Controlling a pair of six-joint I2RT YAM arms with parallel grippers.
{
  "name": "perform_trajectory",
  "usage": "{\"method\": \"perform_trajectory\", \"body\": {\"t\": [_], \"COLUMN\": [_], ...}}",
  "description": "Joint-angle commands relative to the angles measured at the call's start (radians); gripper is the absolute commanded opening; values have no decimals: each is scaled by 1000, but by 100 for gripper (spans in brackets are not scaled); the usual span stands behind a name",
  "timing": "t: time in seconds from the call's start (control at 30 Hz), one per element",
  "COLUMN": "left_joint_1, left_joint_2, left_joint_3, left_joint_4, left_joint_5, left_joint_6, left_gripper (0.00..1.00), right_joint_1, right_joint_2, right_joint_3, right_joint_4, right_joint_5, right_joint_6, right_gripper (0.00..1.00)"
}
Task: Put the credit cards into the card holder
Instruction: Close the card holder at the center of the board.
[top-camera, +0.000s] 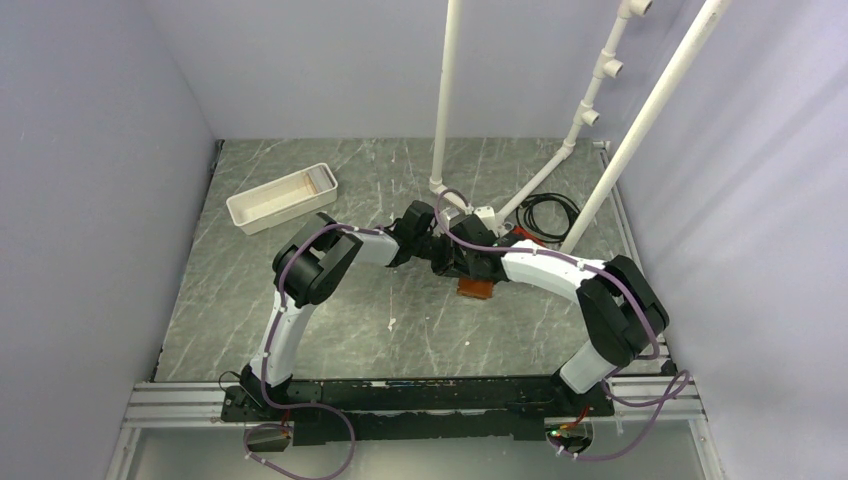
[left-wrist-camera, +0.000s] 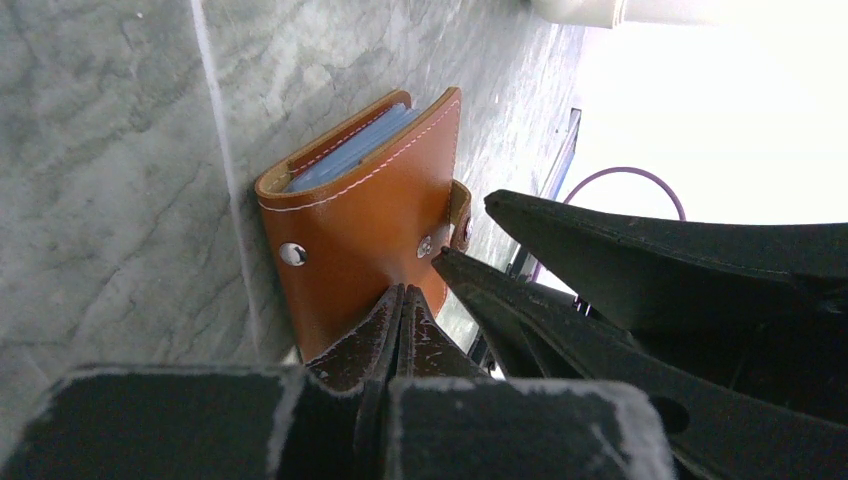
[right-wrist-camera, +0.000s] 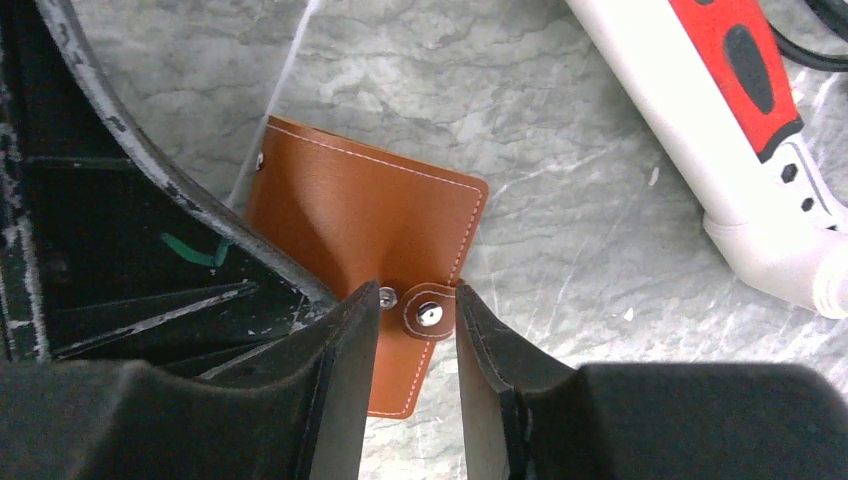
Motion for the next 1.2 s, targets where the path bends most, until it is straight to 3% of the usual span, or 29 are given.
{"method": "perform_trajectory", "body": {"t": [0.0,0.43,1.17], "left_joint_1": [-16,-17,-17], "left_joint_2": [-2,1,-1], "left_joint_3": [-35,-39,-41], "left_joint_4": [-59,-43,-35], "left_joint_5": [-51,-46,-45], "left_joint_6": [39,32,30], "left_gripper": [0,0,0], "right_joint_1": [1,3,4], "right_joint_2": [1,42,-42], "right_joint_3": [39,58,25], "right_joint_4": [-23,-38,-75], "right_joint_5": [57,55,95], "right_joint_6": [1,-3,37], "right_gripper": [36,38,15]}}
